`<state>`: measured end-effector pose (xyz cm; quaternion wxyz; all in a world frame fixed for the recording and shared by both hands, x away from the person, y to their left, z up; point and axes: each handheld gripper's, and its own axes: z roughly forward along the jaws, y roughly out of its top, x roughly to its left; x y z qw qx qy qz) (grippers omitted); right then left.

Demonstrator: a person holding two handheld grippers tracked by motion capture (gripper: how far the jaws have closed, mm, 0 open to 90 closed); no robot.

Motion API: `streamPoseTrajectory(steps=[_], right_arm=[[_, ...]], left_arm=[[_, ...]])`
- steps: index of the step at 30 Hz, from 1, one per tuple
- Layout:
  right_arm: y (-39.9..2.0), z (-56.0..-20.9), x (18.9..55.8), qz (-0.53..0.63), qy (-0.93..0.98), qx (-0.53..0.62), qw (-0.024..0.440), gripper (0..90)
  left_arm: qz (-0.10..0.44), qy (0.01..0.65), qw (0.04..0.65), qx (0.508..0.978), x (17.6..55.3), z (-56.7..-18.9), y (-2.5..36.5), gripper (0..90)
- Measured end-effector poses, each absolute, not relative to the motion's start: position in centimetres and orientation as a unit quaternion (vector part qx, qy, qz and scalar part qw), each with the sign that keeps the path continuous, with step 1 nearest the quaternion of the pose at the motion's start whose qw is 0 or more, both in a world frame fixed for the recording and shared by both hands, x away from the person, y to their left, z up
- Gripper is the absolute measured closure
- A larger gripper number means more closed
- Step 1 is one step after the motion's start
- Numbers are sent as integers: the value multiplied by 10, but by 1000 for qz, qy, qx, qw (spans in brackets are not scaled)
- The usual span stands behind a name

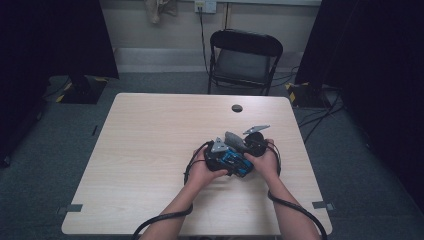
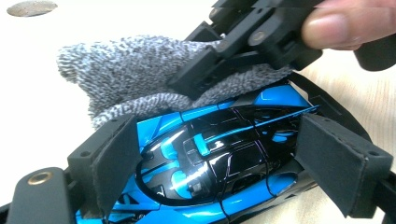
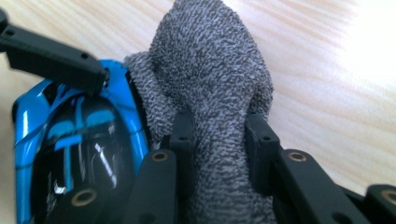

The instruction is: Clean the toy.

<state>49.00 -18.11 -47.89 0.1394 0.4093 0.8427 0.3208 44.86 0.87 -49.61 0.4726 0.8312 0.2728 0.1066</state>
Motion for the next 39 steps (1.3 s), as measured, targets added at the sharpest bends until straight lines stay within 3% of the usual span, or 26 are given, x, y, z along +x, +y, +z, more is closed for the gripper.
streamPoseTrajectory(steps=[39], right_arm=[[-253, -476, 438, 330, 848, 402, 102, 704]], left_arm=[[102, 275, 462, 837, 448, -493, 7, 148]])
